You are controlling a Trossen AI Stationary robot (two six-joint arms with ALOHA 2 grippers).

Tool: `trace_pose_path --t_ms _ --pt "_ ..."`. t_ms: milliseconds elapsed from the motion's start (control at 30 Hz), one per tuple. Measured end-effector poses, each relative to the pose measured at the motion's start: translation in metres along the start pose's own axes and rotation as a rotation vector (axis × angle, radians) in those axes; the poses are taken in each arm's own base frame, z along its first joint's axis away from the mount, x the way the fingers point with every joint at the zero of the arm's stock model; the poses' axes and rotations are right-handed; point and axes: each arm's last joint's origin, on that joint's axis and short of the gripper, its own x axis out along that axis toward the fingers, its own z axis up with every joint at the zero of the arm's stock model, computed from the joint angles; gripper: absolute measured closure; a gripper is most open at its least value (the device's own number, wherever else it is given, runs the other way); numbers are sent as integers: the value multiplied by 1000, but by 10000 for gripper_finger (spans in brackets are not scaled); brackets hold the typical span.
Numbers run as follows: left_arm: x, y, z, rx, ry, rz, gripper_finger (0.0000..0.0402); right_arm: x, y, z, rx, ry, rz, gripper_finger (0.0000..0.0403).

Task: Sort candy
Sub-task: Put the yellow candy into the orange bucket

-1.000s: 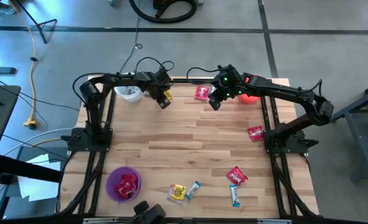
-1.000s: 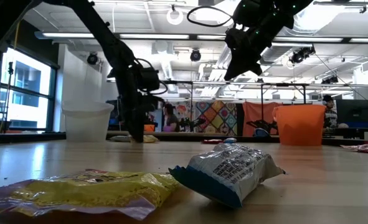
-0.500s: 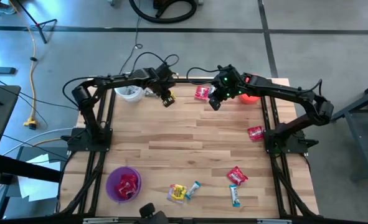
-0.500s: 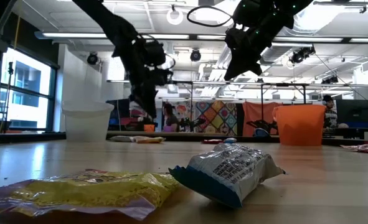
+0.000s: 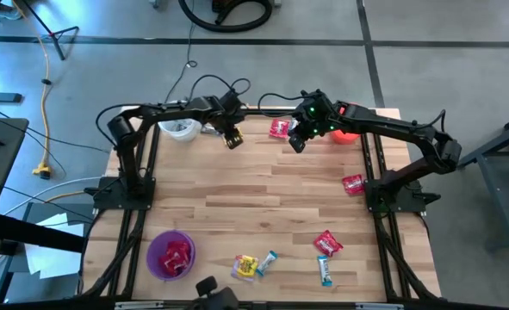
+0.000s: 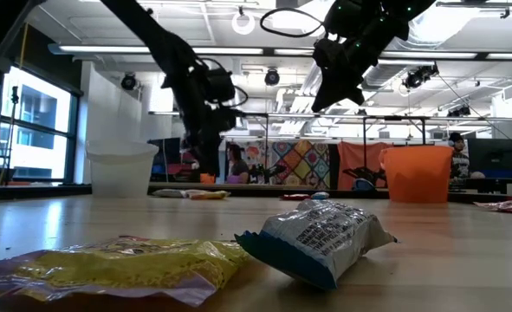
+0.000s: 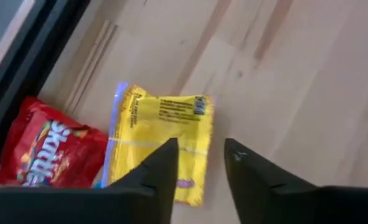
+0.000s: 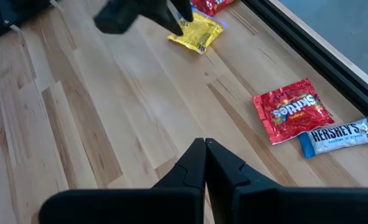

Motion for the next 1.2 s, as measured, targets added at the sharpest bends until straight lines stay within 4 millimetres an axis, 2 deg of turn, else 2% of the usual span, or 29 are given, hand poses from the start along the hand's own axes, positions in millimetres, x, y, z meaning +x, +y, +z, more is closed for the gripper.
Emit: trace_pose_path --t_ms 200,300,467,600,800,967,1200 --pt "28 4 -6 -4 75 66 240 0 0 0 1 0 0 402" --pt "38 6 -10 -11 106 49 240 0 0 0 2 0 0 402" --pt "42 6 -10 -9 116 34 256 0 0 0 3 0 0 402" --pt "41 4 -9 -9 95 -1 297 0 0 0 3 0 0 402" --pt "41 5 -9 -23 78 -97 390 0 0 0 3 0 0 402" --pt "36 2 -8 -23 61 -143 398 0 0 0 3 0 0 402" --pt "5 -1 6 -80 -90 -280 401 0 1 3 -3 -26 5 402"
